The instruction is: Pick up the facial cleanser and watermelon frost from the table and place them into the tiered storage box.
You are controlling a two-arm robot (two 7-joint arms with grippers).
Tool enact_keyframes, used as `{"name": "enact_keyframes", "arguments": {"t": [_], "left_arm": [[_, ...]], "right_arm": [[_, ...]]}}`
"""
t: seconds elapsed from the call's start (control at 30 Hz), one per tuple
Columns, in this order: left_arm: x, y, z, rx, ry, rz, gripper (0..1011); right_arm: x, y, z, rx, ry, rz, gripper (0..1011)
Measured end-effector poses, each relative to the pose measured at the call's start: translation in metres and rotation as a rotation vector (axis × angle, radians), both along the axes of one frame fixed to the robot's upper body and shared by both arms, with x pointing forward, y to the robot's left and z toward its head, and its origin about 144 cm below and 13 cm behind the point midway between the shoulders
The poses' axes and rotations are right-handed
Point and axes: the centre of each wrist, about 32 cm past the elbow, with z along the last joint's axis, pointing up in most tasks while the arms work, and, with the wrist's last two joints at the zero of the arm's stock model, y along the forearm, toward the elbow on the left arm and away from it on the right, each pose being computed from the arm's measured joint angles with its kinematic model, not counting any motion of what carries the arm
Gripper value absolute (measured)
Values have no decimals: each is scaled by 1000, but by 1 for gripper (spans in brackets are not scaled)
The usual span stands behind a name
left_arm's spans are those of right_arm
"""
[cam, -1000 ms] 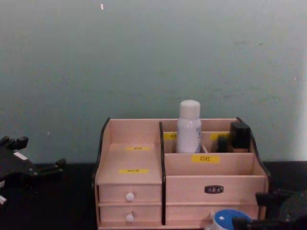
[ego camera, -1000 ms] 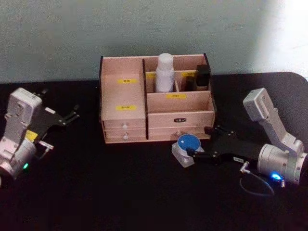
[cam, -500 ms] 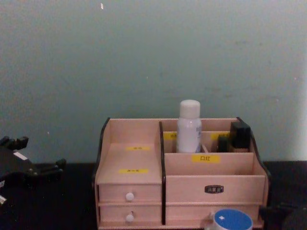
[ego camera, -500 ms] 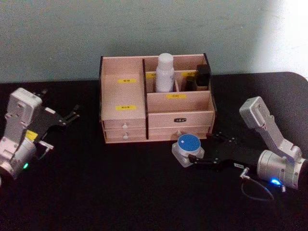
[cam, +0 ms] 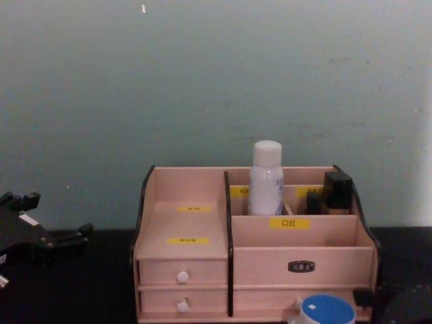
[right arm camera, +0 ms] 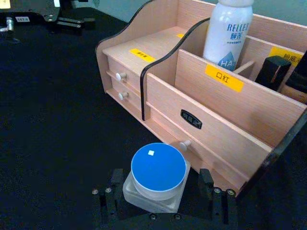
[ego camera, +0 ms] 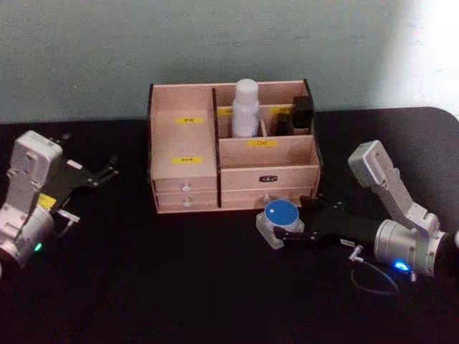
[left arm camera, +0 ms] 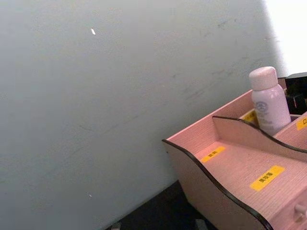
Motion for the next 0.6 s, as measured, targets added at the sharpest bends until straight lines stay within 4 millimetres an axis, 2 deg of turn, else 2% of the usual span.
{"name": "enact_keyframes", "arguments": {"t": [0.6], "left_arm": [[0,0,0,0,0,0,1001]], "right_arm": [[11,9,-2,5,7,8,1000]]}}
